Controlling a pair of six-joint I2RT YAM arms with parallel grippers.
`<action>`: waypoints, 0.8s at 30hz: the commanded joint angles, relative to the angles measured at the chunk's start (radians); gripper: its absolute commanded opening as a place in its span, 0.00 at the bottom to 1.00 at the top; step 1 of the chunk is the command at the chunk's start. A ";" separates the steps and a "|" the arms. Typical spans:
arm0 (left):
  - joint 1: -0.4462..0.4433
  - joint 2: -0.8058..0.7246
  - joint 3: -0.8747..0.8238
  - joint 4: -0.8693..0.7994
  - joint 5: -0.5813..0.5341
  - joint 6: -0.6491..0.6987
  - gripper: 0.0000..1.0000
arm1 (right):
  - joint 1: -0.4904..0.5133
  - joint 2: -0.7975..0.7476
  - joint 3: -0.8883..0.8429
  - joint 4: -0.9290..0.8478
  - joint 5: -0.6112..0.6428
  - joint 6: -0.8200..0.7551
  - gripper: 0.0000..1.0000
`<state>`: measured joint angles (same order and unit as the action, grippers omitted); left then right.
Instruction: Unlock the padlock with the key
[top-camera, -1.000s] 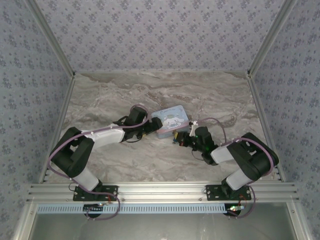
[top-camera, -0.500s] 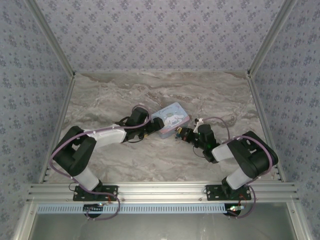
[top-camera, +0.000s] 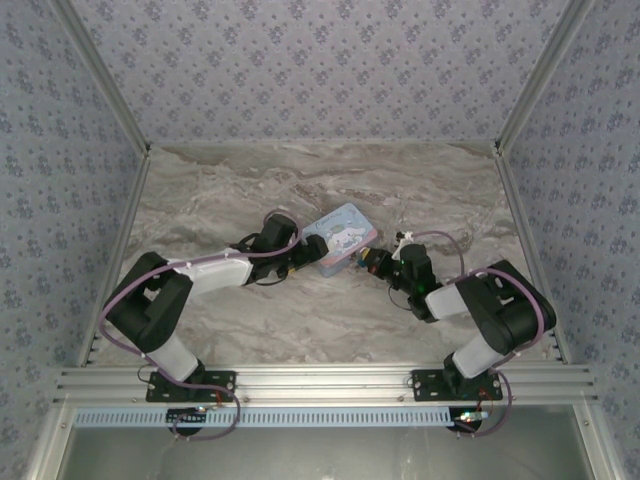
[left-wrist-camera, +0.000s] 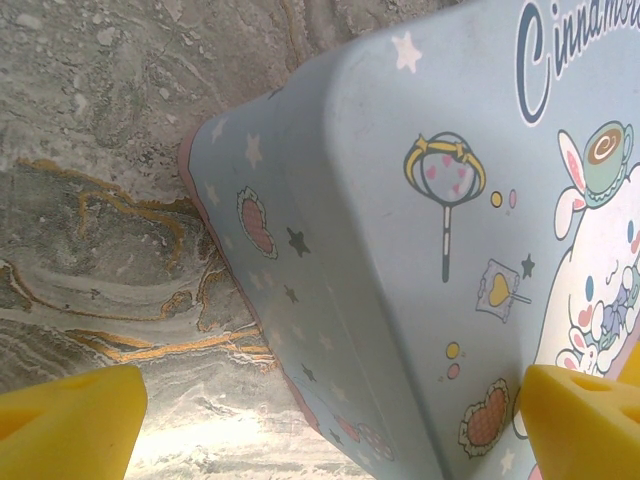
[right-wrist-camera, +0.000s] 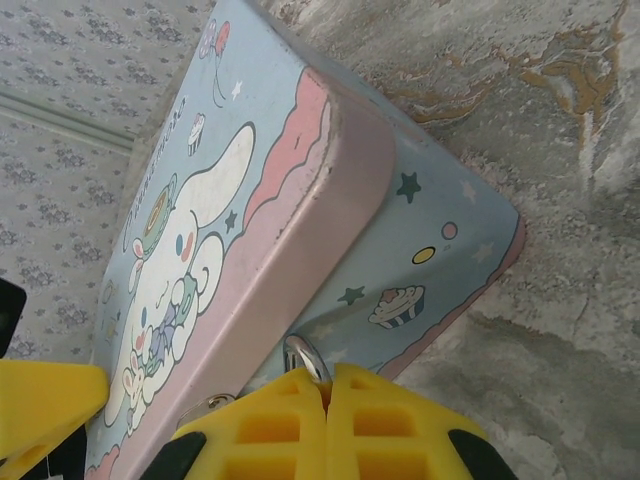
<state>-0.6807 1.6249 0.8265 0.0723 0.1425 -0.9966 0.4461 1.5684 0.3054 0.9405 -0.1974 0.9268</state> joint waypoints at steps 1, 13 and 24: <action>-0.003 -0.015 0.013 -0.068 -0.009 -0.012 0.95 | -0.008 -0.049 -0.012 -0.036 0.012 -0.035 0.02; -0.002 -0.274 -0.102 0.122 -0.053 -0.080 0.98 | -0.005 -0.359 -0.032 -0.385 -0.031 -0.223 0.02; 0.000 -0.503 -0.152 0.004 -0.199 -0.004 0.99 | 0.084 -0.643 0.052 -0.861 -0.180 -0.343 0.03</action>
<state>-0.6807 1.1625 0.6876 0.1215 0.0078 -1.0374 0.4973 0.9565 0.3027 0.2615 -0.3134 0.6376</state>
